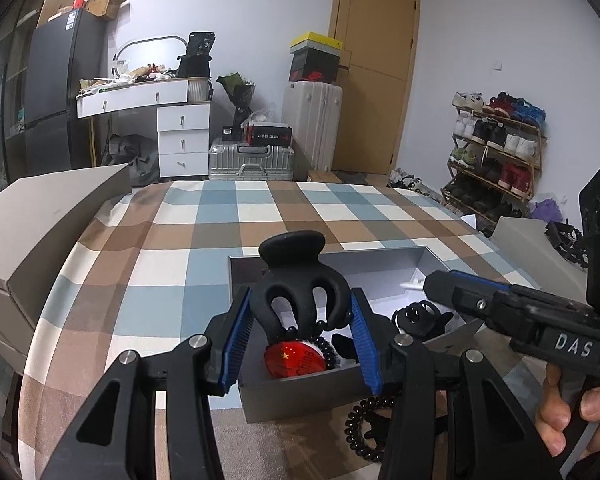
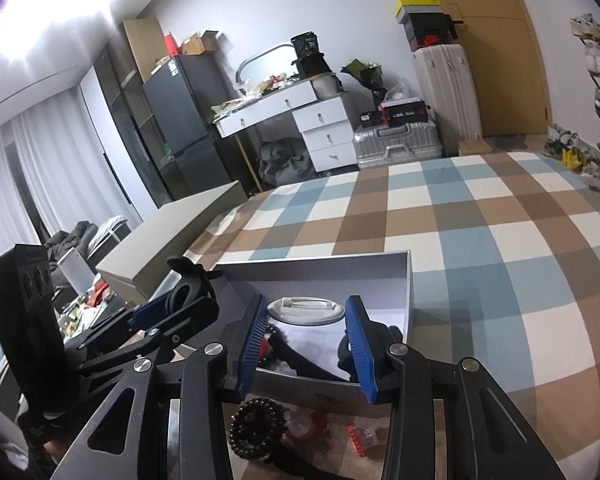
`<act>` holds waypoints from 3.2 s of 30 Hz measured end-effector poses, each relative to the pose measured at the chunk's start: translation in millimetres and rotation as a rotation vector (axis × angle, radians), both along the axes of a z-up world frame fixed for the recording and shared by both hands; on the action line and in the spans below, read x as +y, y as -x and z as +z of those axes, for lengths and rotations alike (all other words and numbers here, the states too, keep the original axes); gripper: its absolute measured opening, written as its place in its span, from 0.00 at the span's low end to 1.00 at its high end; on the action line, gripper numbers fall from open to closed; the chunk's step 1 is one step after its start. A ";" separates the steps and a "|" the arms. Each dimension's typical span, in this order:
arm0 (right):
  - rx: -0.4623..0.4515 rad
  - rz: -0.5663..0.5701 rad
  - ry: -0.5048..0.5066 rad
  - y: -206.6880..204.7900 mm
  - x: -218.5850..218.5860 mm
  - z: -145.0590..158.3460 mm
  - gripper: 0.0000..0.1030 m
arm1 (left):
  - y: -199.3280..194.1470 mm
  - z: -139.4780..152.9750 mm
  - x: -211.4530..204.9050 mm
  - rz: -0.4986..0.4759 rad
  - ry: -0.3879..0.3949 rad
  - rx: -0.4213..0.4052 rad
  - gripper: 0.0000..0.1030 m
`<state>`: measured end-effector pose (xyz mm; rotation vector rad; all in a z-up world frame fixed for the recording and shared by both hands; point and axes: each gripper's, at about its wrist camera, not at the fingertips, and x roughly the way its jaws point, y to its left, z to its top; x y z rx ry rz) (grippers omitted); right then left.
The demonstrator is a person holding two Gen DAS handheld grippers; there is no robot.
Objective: Organize jewelry
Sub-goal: 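Lower the badge and claw clip into the grey box and open both tools, then move the right tool to the red-and-clear ring while the left tool approaches the black beaded bracelet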
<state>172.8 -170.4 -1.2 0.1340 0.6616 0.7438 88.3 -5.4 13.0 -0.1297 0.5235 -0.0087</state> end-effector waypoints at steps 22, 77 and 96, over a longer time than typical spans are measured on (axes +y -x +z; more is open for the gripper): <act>-0.002 -0.018 0.015 3.0 -5.5 0.8 0.49 | -0.7 -2.0 0.7 0.013 0.005 0.018 0.46; 0.067 0.021 0.284 39.2 -22.4 -20.3 1.00 | 67.0 -13.4 10.0 0.071 0.023 0.132 0.99; 0.102 0.036 0.381 20.8 0.6 -44.4 0.59 | 75.2 -23.0 12.1 0.072 0.014 0.173 0.99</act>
